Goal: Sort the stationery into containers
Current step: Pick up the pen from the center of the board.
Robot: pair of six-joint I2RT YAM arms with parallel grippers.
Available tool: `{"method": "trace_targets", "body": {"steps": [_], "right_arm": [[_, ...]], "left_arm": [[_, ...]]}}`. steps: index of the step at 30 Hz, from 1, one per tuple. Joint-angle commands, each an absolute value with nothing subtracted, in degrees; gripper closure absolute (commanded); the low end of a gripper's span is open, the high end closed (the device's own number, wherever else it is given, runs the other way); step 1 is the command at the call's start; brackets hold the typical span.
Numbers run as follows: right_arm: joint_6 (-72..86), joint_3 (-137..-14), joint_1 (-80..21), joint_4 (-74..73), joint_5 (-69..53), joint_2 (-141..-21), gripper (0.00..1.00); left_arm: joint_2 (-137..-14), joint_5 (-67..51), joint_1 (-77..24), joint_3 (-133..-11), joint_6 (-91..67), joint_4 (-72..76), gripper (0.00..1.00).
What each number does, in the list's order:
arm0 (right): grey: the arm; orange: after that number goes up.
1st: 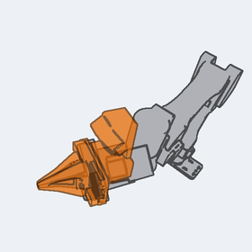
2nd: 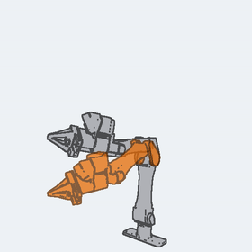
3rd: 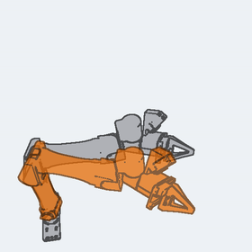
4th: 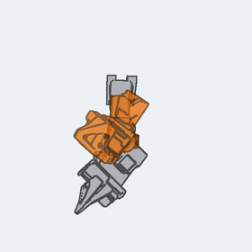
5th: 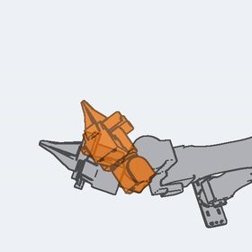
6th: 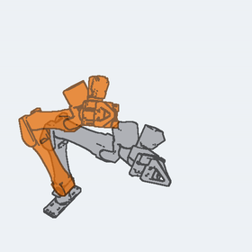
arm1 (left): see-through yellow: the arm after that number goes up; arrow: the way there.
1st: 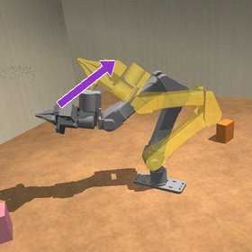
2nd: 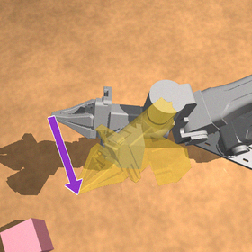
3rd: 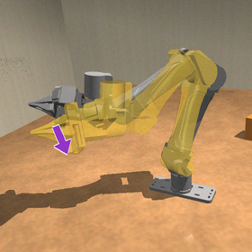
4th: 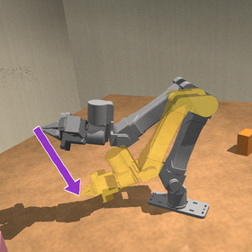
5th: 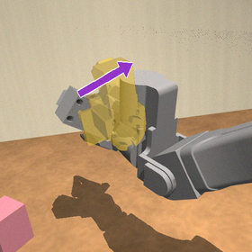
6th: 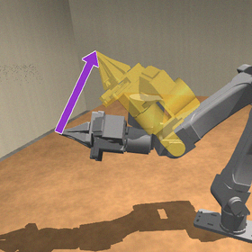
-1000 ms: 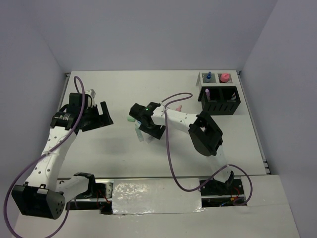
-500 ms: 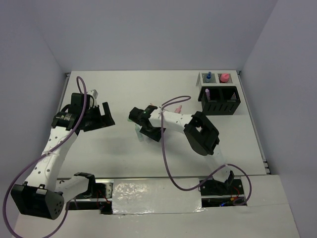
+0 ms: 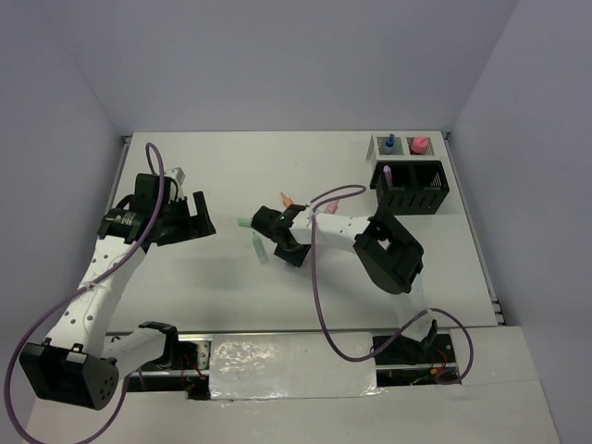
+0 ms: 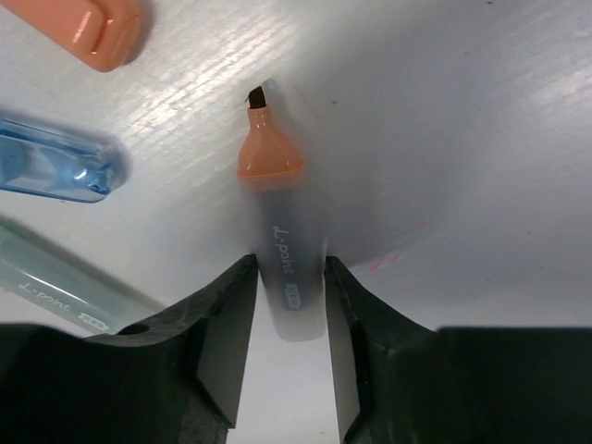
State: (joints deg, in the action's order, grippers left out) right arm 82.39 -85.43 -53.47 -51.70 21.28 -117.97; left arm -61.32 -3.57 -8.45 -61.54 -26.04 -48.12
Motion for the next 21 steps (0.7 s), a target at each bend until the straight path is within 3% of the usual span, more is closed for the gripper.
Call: {"method": "trace_targets", "body": {"steps": [1, 6, 9, 12, 21], "right_arm": [[82.35, -79.81, -53.17, -49.58, 21.80, -116.02, 0.58], [76.31, -70.26, -52.65, -41.51, 20.83, -109.10, 0.69], [68.23, -62.09, -51.60, -27.66, 18.81, -102.67, 0.71], [58.91, -56.36, -51.24, -19.20, 17.93, -95.84, 0.91], [38.07, -56.07, -49.83, -17.93, 16.09, -85.35, 0.96]], "left_arm": [[-61.35, -3.34, -8.70, -62.84, -26.45, -47.90, 0.01], [-62.22, -4.22, -8.70, -63.72, -26.45, -47.64, 0.01], [-63.02, -4.48, -8.70, -64.42, -26.72, -47.46, 0.01], [-63.89, -4.57, -8.70, -65.13, -26.72, -47.55, 0.01], [-62.93, -8.78, -8.70, -64.16, -29.18, -47.37, 0.01]]}}
